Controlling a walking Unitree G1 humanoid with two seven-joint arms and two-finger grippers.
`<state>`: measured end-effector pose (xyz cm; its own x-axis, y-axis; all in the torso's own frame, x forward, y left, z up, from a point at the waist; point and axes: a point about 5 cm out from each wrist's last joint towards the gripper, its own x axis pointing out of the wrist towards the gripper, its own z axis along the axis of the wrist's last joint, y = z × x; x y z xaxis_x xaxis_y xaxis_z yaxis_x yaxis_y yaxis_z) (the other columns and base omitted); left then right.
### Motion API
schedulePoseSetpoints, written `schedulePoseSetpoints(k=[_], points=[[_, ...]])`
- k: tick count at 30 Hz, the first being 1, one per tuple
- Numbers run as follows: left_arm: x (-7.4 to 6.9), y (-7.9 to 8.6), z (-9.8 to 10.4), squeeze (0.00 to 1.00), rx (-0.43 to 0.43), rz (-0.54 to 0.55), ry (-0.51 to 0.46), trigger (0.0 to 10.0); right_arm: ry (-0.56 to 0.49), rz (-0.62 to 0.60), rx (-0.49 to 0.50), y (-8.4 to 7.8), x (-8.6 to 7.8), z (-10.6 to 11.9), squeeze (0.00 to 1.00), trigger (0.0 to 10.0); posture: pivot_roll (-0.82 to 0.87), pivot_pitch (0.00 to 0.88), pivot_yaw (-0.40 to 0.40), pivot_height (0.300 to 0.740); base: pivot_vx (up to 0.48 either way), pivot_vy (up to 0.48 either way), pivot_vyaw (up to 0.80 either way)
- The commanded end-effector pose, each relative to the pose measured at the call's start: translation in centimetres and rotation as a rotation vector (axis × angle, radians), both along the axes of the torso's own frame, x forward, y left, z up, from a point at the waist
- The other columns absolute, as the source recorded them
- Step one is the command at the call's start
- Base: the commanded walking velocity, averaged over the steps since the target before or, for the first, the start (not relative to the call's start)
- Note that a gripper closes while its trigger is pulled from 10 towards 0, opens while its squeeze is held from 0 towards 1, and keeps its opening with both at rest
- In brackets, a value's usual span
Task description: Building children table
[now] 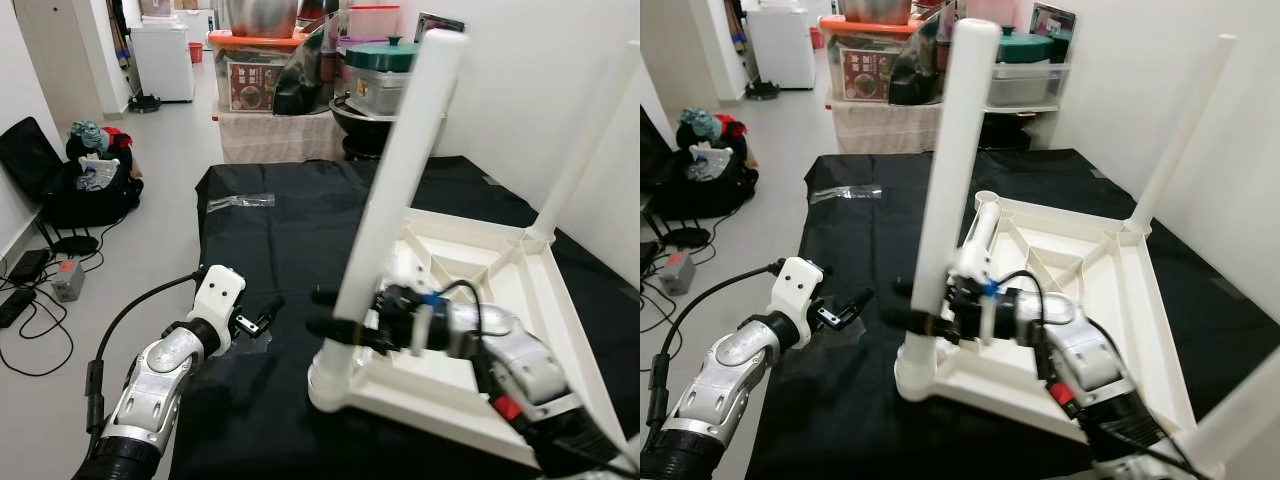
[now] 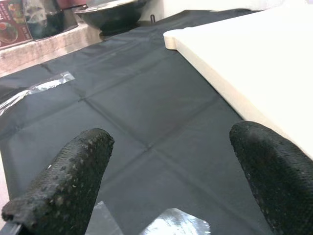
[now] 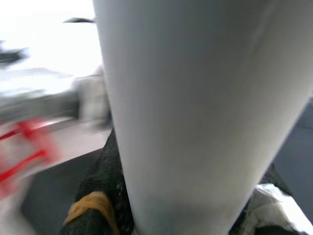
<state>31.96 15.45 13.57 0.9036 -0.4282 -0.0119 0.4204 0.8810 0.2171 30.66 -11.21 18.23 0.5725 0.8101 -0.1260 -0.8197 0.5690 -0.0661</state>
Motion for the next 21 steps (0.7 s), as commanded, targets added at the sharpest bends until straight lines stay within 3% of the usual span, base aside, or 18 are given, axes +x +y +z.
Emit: schedulePoseSetpoints(k=[1, 2, 3, 4, 6, 10, 12, 14, 21], points=[[-0.1, -0.1, -0.2, 0.00, -0.002, 0.006, 0.012, 10.0, 0.138, -0.446, -0.145, -3.9, 0.8, -3.4, 0.00, 10.0, 0.07, 0.000, -0.070, 0.740, 0.000, 0.000, 0.00], [-0.1, -0.1, -0.2, 0.00, -0.002, 0.006, 0.012, 10.0, 0.138, -0.446, -0.145, -3.9, 0.8, -3.4, 0.00, 10.0, 0.07, 0.000, -0.070, 0.740, 0.000, 0.000, 0.00], [-0.1, 0.0, -0.3, 0.00, -0.002, 0.010, 0.014, 10.0, 0.131, -0.604, -0.141, -4.5, 0.7, -3.3, 0.00, 10.0, 0.07, 0.000, -0.071, 0.740, 0.000, 0.000, 0.00], [-0.1, 0.0, -0.3, 0.00, -0.002, 0.010, 0.014, 10.0, 0.131, -0.604, -0.141, -4.5, 0.7, -3.3, 0.00, 10.0, 0.07, 0.000, -0.071, 0.740, 0.000, 0.000, 0.00], [0.0, 0.0, -0.4, 0.00, -0.002, 0.016, 0.016, 10.0, 0.139, -0.764, -0.145, -5.0, -0.2, -3.4, 0.00, 10.0, 0.07, 0.000, -0.071, 0.740, 0.000, 0.000, 0.00], [0.1, 0.2, -0.5, 0.00, 0.001, 0.023, 0.020, 10.0, 0.239, -0.818, -0.101, -3.9, -1.2, -4.2, 0.00, 10.0, 0.07, 0.000, -0.069, 0.740, 0.000, 0.000, 0.00], [0.1, 0.2, -0.5, 0.00, 0.001, 0.023, 0.020, 10.0, 0.239, -0.818, -0.101, -3.9, -1.2, -4.2, 0.00, 10.0, 0.07, 0.000, -0.069, 0.740, 0.000, 0.000, 0.00], [0.2, 0.1, -0.6, 0.00, 0.004, 0.027, 0.025, 10.0, 0.309, -0.904, -0.050, -3.9, -1.2, -4.8, 0.00, 10.0, 0.06, 0.000, -0.073, 0.740, 0.000, 0.000, 0.00], [0.2, 0.1, -0.8, 0.00, 0.011, 0.034, 0.035, 10.0, 0.318, -1.014, -0.054, -4.5, -0.7, -4.6, 0.00, 10.0, 0.06, 0.000, -0.076, 0.740, 0.000, 0.000, 0.00]])
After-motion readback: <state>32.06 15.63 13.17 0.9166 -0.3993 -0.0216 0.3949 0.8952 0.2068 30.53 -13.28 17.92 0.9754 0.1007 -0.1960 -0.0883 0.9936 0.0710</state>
